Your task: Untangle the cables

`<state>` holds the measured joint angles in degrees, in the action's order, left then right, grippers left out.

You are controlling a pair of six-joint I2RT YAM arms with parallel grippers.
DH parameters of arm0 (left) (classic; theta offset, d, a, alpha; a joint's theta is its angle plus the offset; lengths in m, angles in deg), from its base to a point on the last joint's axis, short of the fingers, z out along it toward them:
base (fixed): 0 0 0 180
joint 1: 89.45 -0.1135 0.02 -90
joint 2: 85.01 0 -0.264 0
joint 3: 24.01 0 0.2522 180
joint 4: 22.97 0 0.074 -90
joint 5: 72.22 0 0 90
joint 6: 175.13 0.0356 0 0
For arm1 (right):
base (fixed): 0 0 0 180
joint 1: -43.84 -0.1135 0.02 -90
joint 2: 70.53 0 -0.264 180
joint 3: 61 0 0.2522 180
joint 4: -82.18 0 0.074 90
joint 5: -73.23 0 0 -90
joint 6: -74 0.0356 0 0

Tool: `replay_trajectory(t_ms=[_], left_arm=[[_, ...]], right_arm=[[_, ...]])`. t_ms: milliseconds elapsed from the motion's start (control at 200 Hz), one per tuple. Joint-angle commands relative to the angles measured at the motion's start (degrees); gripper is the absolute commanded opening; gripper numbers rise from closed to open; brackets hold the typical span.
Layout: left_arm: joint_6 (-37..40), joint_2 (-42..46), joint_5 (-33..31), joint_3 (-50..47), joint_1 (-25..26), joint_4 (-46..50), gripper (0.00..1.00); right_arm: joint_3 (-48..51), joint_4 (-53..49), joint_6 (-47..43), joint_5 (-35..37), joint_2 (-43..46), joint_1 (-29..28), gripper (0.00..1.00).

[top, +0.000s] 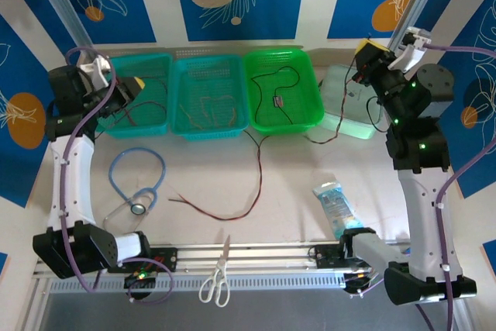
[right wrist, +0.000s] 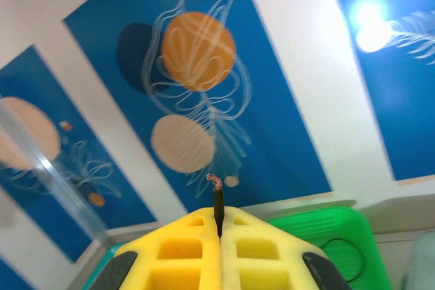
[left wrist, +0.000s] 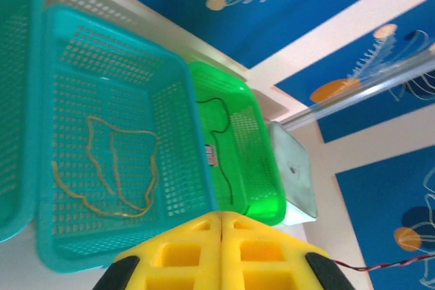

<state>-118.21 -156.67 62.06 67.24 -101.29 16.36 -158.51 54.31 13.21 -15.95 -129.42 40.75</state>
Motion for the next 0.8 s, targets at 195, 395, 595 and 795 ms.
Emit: replay_trajectory(t_ms=[195, 395, 595, 795], left_arm=[[-4.36, 0.08, 4.43, -1.13, 16.53, -18.41, 0.42], [-7.73, -2.36, 0.2, -4.21, 27.65, -34.87, 0.52], [-7.0, -7.74, -0.92, -0.92, 36.36, -40.12, 0.57], [-0.73, -10.24, -4.34, 2.25, 43.34, -40.79, 0.61]], right_arm=[[0.38, 3.77, 5.91, -14.69, -4.63, -6.92, 0.0], [1.1, 5.7, 6.82, -14.41, -7.75, -12.25, 0.0], [2.62, 8.92, 8.97, -13.35, -9.36, -15.52, 0.0], [3.09, 8.92, 8.93, -10.0, -11.2, -18.97, 0.0]])
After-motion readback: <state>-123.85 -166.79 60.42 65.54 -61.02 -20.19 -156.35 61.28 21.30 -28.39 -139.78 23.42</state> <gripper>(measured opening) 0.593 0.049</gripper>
